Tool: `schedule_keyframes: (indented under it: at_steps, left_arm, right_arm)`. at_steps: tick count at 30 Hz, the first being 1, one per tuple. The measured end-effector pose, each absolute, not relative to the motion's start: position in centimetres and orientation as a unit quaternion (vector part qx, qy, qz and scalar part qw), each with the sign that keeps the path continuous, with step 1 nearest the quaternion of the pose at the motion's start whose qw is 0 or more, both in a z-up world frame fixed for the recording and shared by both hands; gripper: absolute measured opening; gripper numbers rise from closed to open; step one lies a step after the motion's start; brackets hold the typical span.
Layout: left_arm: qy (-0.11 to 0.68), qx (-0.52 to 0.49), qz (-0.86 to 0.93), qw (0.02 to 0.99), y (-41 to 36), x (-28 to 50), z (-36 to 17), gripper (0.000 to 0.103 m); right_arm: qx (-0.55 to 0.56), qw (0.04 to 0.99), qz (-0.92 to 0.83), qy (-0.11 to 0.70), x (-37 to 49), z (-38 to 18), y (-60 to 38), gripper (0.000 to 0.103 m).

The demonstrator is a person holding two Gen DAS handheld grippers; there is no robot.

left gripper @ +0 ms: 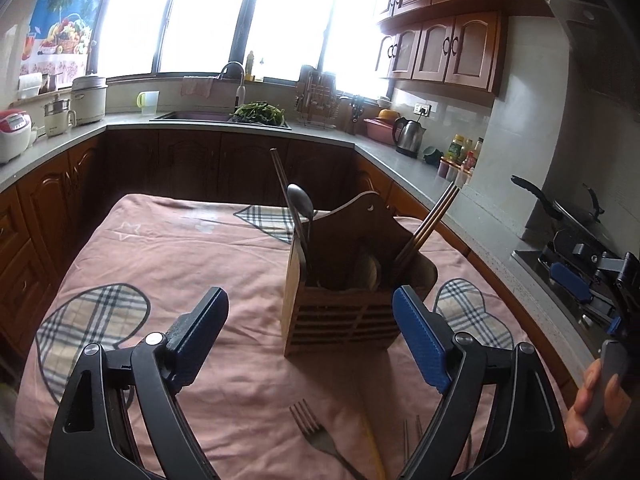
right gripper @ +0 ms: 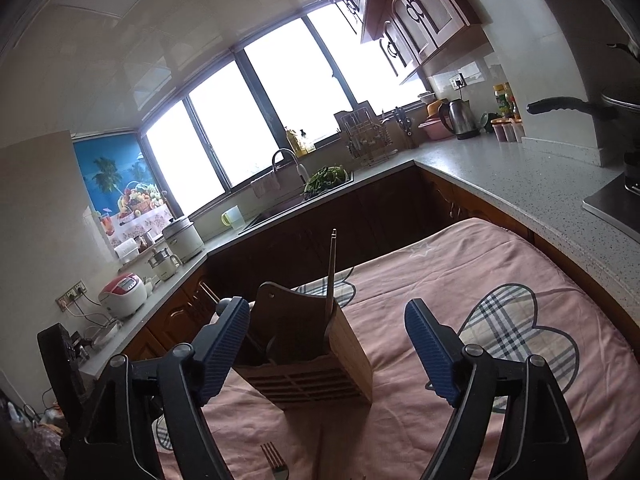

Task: Organize utensils
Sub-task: 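Move both tools back over the remaining utensils on the cloth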

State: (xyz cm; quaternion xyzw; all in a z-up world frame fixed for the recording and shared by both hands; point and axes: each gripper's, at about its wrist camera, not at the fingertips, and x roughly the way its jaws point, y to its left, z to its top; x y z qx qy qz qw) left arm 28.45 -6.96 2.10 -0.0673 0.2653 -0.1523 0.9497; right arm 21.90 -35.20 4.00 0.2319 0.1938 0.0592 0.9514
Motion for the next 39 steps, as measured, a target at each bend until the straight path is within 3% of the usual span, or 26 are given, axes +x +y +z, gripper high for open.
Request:
schedule_keyframes:
  at_steps: [22, 39]
  left_arm:
    - [0.32, -0.118, -0.132, 0.931, -2.4, 19.8, -2.0, 0.087]
    - [0.35, -0.118, -0.132, 0.92, -2.6, 18.0, -4.3, 0.087]
  right_arm:
    - [0.226, 0.936, 0.063, 0.263, 13.3, -1.2, -32.7, 0.083]
    - [0.208, 0.929, 0.049, 0.301, 10.4, -4.6, -32.3, 0.083]
